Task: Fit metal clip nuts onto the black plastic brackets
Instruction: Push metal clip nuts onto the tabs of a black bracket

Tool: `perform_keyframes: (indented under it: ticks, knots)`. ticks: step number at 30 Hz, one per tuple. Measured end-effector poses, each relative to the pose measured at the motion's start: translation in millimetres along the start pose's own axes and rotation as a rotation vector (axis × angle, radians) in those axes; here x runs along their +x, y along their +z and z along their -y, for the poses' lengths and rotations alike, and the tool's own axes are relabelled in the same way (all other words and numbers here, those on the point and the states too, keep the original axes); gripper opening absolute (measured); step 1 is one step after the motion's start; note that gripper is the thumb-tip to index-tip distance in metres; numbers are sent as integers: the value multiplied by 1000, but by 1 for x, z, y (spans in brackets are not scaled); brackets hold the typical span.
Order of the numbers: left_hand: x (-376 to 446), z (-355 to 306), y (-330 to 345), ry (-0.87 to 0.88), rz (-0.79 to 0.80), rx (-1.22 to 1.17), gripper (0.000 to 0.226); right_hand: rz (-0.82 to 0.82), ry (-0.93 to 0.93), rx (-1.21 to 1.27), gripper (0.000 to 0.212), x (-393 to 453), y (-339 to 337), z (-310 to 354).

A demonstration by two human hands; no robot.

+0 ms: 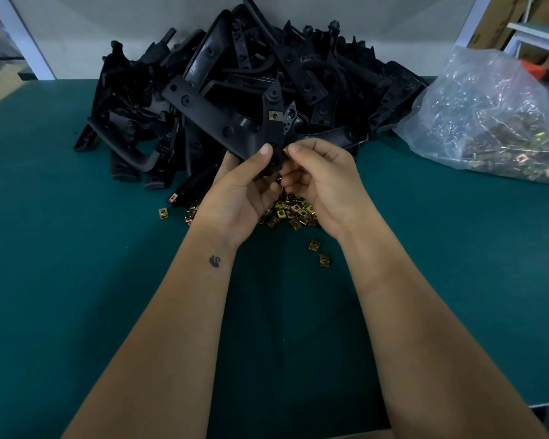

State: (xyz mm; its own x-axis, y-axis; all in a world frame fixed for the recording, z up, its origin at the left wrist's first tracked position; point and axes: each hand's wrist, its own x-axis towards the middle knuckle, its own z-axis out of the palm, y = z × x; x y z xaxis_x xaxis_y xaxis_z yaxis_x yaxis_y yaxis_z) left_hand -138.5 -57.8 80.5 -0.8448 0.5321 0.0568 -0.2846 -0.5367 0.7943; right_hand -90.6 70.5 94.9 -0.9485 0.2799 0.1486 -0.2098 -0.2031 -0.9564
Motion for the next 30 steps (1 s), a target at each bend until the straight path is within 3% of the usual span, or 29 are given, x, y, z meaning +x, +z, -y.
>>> perform_keyframes:
  ticks: [8,18,30]
  knots:
    - [0,0,0,3,24,41,45,-1,39,45,15,2,-3,-2]
    - [-1,0,1,34,-22,78,35,9,76,56,14,2,-1,-4]
    - [-3,2,4,22,5,106,41,14,106,100,27,-1,4,-5]
